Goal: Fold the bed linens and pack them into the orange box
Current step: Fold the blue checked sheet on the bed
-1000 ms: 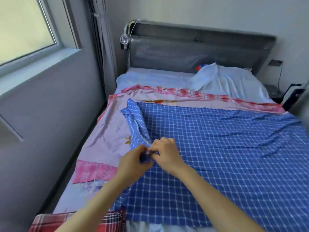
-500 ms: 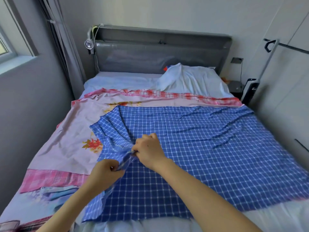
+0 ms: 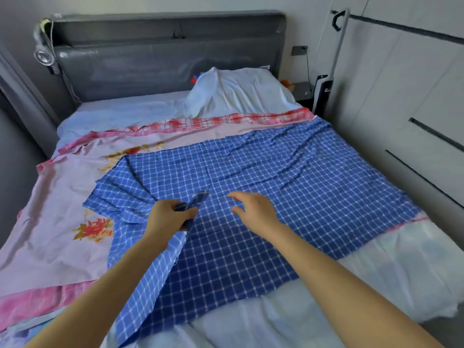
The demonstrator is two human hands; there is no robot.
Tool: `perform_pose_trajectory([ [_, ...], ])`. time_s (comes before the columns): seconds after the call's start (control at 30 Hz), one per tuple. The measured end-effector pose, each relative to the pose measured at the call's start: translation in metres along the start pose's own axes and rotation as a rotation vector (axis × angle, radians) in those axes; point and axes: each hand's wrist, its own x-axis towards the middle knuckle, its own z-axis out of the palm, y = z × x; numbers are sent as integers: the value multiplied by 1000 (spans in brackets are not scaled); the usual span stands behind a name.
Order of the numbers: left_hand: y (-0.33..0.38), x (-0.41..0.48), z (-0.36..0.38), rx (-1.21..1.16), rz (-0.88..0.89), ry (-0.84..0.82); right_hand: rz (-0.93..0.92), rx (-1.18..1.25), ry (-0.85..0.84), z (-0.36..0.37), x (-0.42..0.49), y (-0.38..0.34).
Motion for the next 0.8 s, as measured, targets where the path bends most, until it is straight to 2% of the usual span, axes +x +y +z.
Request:
perform_pose_trajectory([
  [0.13, 13, 17, 49, 202, 28, 139, 232, 10, -143, -30, -42, 95],
  [0.27, 35, 31, 118, 340, 86, 213, 405, 75, -69, -64, -96, 197],
  [0.4, 84, 38, 219, 446, 183, 202, 538, 109, -41, -101, -146, 317],
  [0.67, 252, 44, 504, 587, 455, 84, 664, 112, 0, -177, -188, 576],
  [0.8, 333, 35, 637, 480, 634, 16, 769, 144, 41, -205, -198, 673],
])
